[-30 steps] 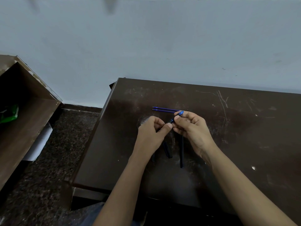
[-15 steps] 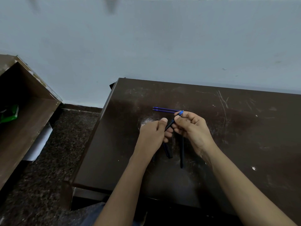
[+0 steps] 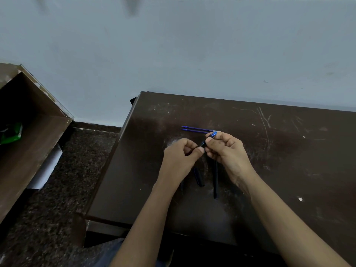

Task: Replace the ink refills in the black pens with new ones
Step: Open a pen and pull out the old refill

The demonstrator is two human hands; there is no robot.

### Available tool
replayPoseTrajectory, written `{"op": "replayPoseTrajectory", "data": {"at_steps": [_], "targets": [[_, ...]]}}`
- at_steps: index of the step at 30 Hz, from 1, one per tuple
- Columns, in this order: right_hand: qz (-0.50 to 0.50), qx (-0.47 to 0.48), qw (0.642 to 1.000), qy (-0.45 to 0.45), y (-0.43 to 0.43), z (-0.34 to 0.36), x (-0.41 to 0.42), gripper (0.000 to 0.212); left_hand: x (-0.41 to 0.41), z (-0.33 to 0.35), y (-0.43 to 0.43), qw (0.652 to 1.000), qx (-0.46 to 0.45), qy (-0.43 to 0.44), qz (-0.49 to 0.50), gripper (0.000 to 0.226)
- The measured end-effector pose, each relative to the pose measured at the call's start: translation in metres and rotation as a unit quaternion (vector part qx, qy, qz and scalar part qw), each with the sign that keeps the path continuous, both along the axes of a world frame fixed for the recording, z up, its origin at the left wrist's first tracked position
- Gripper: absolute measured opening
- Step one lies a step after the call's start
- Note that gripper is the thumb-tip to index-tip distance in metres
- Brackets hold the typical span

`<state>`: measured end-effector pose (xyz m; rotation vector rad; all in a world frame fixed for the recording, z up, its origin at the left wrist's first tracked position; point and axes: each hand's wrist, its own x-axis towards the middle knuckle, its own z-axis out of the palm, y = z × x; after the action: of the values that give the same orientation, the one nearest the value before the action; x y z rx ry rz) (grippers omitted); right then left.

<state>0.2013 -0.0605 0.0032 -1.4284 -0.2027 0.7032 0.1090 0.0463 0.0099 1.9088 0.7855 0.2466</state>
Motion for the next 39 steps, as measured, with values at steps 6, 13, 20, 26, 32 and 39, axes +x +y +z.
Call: {"op": "replayPoseTrajectory", "data": {"at_steps": [6, 13, 20, 26, 32, 39], "targets": [[-0.003, -0.003, 1.0, 0.0, 0.0, -0.001, 0.0, 0.009, 0.004, 0.002, -0.006, 0.994, -0.102, 0.023, -0.013, 0.036], [0.0, -0.011, 1.0, -0.007, 0.0, -0.002, 0.0, 0.01, 0.003, -0.001, -0.003, 0.999, -0.041, 0.014, 0.0, 0.024], [-0.004, -0.009, 1.0, -0.022, 0.0, -0.004, -0.001, 0.004, 0.002, 0.002, -0.002, 0.999, -0.028, 0.0, -0.033, 0.03], [0.063, 0.095, 0.992, 0.055, -0.003, 0.005, 0.006, 0.027, 0.004, 0.002, -0.005, 0.991, -0.114, 0.018, -0.069, 0.037], [0.039, 0.082, 0.993, 0.068, -0.005, 0.005, 0.006, 0.014, 0.001, 0.003, -0.002, 0.989, -0.11, 0.011, -0.095, 0.033], [-0.009, 0.058, 0.998, 0.029, -0.002, 0.002, 0.002, 0.01, 0.0, 0.004, -0.003, 0.996, -0.042, 0.005, -0.075, 0.03]]}}
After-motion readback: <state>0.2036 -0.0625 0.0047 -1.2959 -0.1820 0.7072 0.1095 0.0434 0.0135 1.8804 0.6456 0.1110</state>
